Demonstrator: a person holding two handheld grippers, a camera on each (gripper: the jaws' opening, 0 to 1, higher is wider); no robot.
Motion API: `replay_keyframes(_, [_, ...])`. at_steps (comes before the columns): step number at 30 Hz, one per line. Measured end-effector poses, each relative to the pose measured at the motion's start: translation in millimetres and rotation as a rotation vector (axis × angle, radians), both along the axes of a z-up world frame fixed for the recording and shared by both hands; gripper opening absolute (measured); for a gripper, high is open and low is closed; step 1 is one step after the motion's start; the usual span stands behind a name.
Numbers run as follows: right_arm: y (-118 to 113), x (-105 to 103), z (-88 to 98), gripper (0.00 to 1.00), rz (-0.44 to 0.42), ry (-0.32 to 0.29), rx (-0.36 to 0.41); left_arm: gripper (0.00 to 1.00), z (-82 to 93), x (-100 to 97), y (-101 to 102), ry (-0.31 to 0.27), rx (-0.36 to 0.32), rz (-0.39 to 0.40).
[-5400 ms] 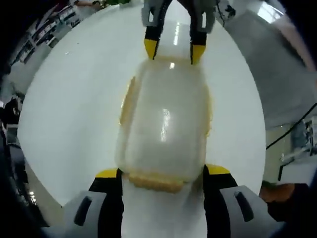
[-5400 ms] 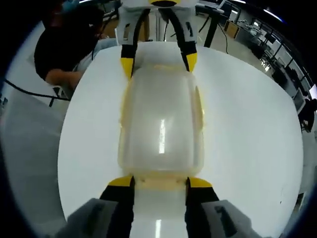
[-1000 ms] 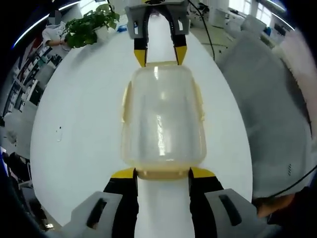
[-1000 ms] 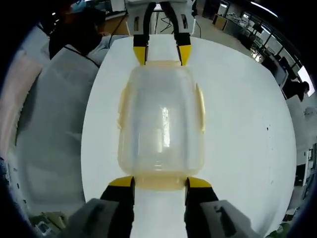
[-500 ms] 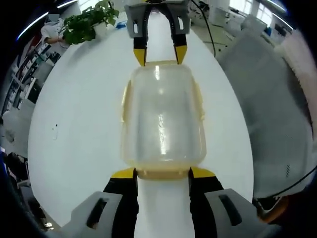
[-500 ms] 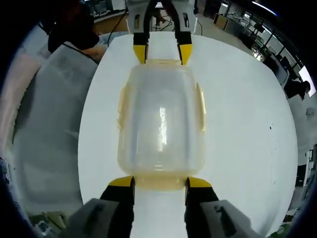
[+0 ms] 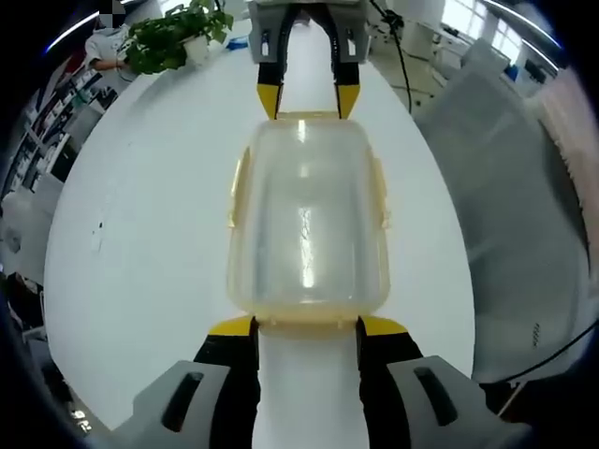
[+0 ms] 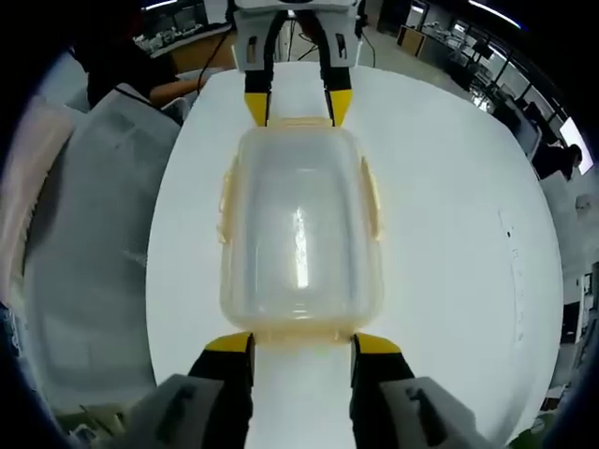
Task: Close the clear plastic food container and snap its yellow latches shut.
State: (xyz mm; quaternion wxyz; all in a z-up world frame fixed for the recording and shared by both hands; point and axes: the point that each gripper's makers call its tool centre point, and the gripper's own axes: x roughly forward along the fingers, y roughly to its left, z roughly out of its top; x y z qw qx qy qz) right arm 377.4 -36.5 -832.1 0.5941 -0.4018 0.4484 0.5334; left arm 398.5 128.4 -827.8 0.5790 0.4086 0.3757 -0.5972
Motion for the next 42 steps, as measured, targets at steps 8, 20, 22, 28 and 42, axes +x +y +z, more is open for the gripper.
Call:
replay_keyframes(8, [-14,-2,10.2,0.40,-0.153,-0.001,0.047,0.49,11.4,-3.5,9,0.050,-0.052,0.147])
replay_keyframes(20, [-15,8,31.2,0.39,-0.425,-0.003,0.191,0.48,26.0,3.3,0,0.126,-0.214,0.435])
replay_keyframes(22, [-13,8,31.7,0.39,-0.496,0.014,0.210,0.48,28.0,10.1,-3,0.120,-0.260,0.500])
replay_keyframes(28, [-1,9,33.0,0.38,-0.572,0.048,0.289,0.45,23.9,14.5,-3,0.158,-0.292,0.614])
replay_keyframes(42, [2,1,12.1,0.35,-0.696,0.114,0.311,0.42,6.1,7.1,0,0.278,-0.346,0.794])
